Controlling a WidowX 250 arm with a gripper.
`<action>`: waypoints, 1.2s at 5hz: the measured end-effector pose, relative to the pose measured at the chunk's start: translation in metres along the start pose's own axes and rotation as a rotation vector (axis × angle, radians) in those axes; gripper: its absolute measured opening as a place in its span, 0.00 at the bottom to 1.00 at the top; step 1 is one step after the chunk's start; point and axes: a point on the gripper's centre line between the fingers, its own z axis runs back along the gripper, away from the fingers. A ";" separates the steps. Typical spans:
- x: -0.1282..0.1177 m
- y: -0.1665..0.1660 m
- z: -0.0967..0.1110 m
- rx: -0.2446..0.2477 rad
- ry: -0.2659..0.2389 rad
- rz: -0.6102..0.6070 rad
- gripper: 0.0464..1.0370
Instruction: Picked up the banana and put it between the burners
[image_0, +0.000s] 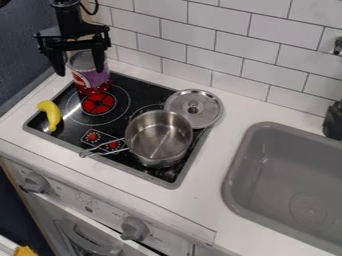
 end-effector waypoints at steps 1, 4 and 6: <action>-0.005 0.001 -0.013 0.008 0.036 0.004 0.96; -0.011 0.034 -0.037 0.092 0.005 0.104 0.96; -0.015 0.049 -0.068 0.158 0.041 0.127 0.96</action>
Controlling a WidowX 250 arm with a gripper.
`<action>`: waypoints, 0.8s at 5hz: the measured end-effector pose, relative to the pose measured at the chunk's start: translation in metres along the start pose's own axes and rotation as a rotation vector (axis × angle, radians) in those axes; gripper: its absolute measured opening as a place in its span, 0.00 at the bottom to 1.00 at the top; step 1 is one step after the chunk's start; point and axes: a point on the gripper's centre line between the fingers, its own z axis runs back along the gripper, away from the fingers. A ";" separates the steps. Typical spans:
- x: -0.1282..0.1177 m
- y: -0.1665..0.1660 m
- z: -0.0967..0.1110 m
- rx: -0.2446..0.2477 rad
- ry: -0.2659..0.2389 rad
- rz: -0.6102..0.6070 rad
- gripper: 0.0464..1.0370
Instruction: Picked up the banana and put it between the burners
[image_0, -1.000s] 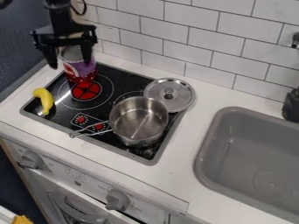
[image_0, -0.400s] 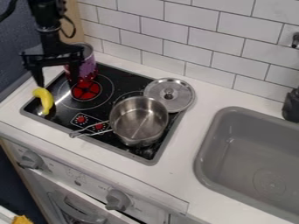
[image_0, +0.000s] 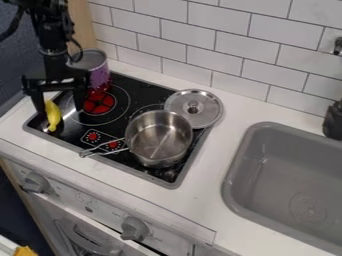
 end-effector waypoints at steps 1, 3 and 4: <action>0.006 0.002 -0.008 0.000 0.008 0.003 0.96; 0.005 0.003 -0.010 -0.002 -0.003 0.001 0.64; -0.003 0.001 -0.010 -0.028 0.002 -0.021 0.36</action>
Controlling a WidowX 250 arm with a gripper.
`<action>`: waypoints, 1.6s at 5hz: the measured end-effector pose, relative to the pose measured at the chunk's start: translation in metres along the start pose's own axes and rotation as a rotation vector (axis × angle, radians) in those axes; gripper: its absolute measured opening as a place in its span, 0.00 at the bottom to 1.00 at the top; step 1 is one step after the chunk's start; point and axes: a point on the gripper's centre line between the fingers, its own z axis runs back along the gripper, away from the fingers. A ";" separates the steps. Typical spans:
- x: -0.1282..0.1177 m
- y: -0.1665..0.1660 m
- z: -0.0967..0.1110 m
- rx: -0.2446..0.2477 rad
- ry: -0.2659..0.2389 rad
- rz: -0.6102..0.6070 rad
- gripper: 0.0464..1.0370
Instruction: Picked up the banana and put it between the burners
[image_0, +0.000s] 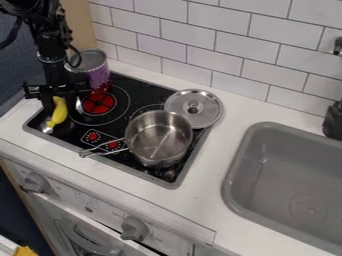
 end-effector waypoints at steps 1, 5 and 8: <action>-0.007 0.004 0.001 -0.015 0.022 -0.010 0.34; -0.027 -0.058 0.088 -0.184 -0.023 -0.249 0.34; -0.011 -0.129 0.072 -0.172 -0.004 -0.347 0.34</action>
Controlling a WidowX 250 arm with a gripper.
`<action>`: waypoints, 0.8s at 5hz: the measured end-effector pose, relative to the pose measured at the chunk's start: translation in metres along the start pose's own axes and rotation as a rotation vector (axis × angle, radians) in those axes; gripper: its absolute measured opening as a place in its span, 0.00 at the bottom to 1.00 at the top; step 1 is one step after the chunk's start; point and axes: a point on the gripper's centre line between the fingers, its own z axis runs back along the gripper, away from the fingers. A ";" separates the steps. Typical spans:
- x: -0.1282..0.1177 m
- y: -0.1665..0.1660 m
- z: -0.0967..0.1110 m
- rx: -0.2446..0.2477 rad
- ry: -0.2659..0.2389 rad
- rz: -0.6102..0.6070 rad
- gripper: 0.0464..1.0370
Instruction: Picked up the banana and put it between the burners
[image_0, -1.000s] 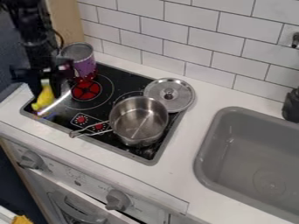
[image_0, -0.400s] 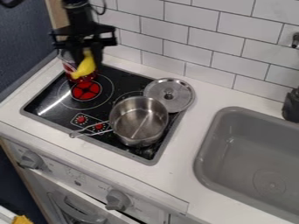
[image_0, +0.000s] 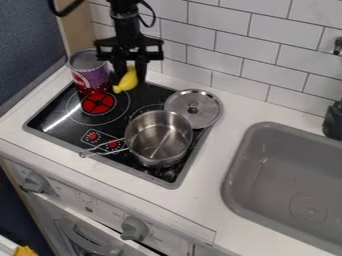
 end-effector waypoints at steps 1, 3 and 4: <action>0.004 -0.001 -0.020 0.019 0.029 -0.012 0.34; 0.007 -0.006 -0.043 0.045 0.032 -0.035 0.34; 0.009 -0.008 -0.046 0.040 0.033 -0.041 0.38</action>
